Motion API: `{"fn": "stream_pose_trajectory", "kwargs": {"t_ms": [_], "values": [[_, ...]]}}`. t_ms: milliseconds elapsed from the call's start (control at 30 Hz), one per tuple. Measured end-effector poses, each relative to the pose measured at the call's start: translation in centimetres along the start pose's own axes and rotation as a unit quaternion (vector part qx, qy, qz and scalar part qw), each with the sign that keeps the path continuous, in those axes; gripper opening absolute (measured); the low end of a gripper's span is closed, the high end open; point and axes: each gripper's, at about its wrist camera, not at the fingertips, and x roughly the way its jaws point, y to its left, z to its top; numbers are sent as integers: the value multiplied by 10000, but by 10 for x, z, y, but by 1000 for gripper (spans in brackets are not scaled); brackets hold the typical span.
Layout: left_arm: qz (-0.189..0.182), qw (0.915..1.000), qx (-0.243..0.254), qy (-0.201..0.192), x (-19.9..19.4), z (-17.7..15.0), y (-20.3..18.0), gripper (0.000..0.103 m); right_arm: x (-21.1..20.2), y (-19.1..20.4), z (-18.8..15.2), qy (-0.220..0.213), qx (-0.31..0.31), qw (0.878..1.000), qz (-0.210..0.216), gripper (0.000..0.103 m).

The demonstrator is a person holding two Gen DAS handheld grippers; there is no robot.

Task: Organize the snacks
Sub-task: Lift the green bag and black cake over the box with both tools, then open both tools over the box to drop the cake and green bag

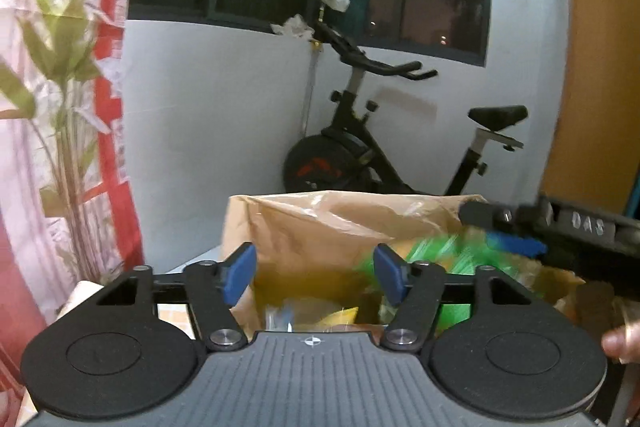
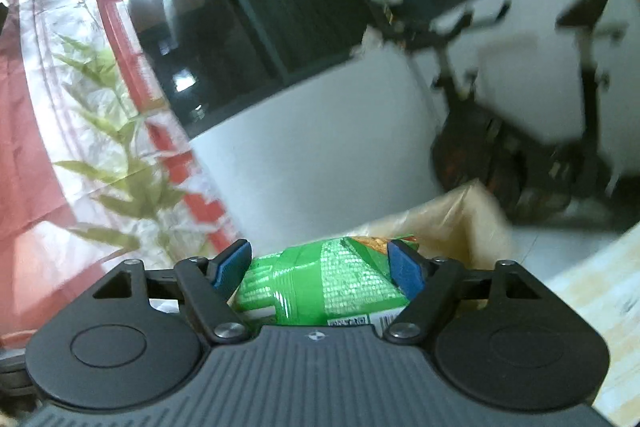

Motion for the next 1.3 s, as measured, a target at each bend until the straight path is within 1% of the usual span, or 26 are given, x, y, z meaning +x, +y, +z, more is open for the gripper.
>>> {"fn": "stream_pose_trajectory", "kwargs": {"t_ms": [33,100,267,400,500,667,767,833,933,1067,1133,1233,1300], "values": [[-26,10000,-39,-39,-5,-1,3,69,1,0,-2,78,-23,10000,-7,80],[-38,9999,-148,-23,-9,-4,8,69,-6,-1,-5,91,-151,9998,66,86],[-98,9999,-140,5,-24,-10,5,69,-28,3,-6,15,-440,9989,161,87],[-169,9998,-47,-4,-40,-16,-2,69,-43,17,-11,-42,-914,9958,-49,87],[-240,9997,-46,-61,-55,-23,-4,69,-60,26,-21,-90,-1090,9939,-159,87],[-350,9992,-141,-105,-80,-38,-8,69,-95,35,-41,-170,-1264,9916,-229,87],[-388,9989,-231,-90,-90,-51,-10,69,-114,33,-54,-131,-1148,9929,-269,87],[-383,9988,-297,-33,-94,-62,-12,69,-123,28,-64,22,-979,9948,-268,87],[-340,9982,-470,123,-96,-81,-14,68,-131,21,-81,408,-834,9951,-339,87],[-30,9972,-662,336,-98,-112,-18,68,-133,8,-109,942,-626,9927,-410,86],[45,9960,-735,511,-97,-128,-19,68,-132,2,-123,1236,-506,9897,-515,85],[219,9940,-800,717,-98,-147,-17,68,-128,-2,-145,1746,-487,9813,-649,84],[277,9926,-870,801,-100,-152,-13,67,-127,-4,-158,2044,-452,9751,-729,84]]}}
